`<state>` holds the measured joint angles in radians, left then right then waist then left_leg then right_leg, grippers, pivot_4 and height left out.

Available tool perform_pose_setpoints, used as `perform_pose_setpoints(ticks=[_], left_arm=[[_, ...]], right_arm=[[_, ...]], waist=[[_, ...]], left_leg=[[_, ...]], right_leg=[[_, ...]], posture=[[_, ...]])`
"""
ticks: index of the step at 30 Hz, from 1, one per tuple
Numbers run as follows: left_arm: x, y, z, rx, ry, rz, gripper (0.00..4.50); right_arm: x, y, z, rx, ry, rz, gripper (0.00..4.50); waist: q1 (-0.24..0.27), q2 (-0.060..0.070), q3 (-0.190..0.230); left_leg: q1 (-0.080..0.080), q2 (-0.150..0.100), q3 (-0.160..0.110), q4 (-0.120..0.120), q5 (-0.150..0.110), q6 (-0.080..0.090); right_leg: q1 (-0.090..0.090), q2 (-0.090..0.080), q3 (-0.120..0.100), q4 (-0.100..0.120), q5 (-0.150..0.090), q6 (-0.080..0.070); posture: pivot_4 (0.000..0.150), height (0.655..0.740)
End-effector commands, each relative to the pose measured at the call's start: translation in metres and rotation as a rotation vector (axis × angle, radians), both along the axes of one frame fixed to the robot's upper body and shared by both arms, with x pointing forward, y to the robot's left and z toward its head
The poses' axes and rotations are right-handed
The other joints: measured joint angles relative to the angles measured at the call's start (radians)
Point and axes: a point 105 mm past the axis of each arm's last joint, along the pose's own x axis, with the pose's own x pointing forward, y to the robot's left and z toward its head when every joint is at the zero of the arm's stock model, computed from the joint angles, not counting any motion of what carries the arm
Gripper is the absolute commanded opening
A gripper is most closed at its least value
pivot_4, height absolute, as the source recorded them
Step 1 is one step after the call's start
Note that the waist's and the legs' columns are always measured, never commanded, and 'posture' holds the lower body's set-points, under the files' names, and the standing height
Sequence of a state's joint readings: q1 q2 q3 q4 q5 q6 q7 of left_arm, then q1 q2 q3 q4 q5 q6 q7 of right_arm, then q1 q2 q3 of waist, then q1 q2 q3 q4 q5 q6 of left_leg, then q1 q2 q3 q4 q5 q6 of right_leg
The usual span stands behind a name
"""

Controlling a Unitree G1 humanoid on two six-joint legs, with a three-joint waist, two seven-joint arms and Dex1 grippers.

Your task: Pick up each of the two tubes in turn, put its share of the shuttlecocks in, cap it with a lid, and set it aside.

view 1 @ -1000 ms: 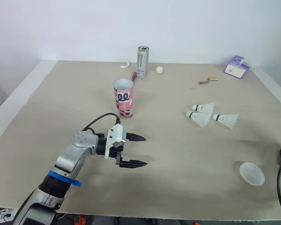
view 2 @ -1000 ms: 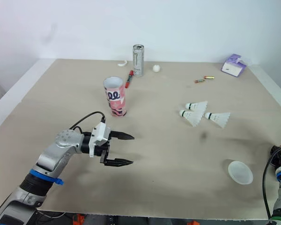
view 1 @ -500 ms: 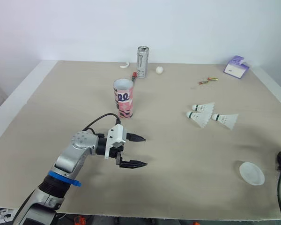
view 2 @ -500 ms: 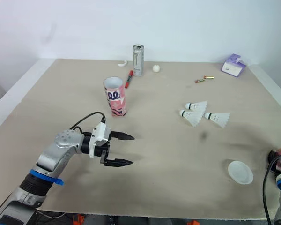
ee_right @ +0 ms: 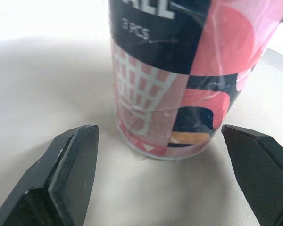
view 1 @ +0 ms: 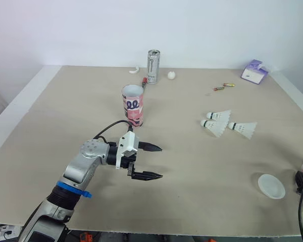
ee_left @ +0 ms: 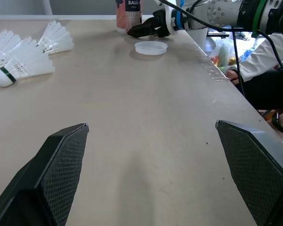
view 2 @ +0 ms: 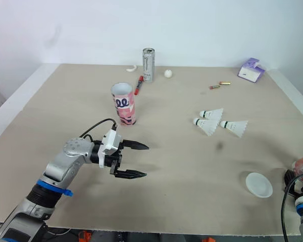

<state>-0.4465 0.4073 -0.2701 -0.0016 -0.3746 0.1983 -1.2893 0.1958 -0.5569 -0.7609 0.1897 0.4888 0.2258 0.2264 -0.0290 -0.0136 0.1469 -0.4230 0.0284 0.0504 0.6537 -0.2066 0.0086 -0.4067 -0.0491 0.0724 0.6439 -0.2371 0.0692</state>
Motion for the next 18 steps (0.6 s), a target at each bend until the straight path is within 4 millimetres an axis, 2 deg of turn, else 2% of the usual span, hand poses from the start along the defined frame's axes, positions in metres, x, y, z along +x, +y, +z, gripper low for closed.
perform_pose_setpoints(ticks=[1,5,7,13,18], left_arm=[[0.001,0.0,0.005,-0.015,-0.028,-0.007,4.5],[0.001,0.001,0.003,-0.012,-0.026,0.0,4.5],[0.001,0.002,0.003,-0.01,-0.026,0.004,4.5],[0.003,0.005,0.001,-0.004,-0.026,0.021,4.5],[0.005,0.007,0.002,-0.006,-0.035,0.048,4.5]], right_arm=[[-0.012,0.006,0.031,-0.054,-0.065,-0.006,4.46],[-0.025,0.015,0.041,-0.065,-0.043,0.022,4.46],[-0.029,0.026,0.046,-0.091,0.001,0.098,4.46],[-0.028,0.078,0.058,-0.147,0.099,0.403,4.46],[-0.009,0.139,0.069,-0.118,0.028,0.738,4.46]], waist=[[0.003,0.0,0.0],[0.005,0.0,0.0],[0.006,0.0,0.0],[0.004,0.0,0.0],[0.005,-0.003,0.002]], left_leg=[[0.0,0.0,0.0,-0.001,0.0,0.0],[-0.001,0.0,0.0,-0.001,0.0,0.0],[-0.001,0.0,0.0,-0.001,0.0,0.0],[0.0,0.002,0.0,-0.001,0.0,0.0],[-0.001,0.002,-0.001,-0.001,0.0,0.0]], right_leg=[[0.0,0.0,0.0,0.0,0.0,0.0],[-0.001,0.0,0.0,0.0,-0.001,0.0],[-0.001,-0.001,0.0,0.0,-0.001,0.0],[-0.001,-0.002,-0.001,0.0,-0.001,0.0],[-0.002,-0.002,-0.001,0.0,-0.001,-0.001]], posture=[[0.15,0.74],[0.15,0.74],[0.15,0.74],[0.15,0.74],[0.15,0.74]])
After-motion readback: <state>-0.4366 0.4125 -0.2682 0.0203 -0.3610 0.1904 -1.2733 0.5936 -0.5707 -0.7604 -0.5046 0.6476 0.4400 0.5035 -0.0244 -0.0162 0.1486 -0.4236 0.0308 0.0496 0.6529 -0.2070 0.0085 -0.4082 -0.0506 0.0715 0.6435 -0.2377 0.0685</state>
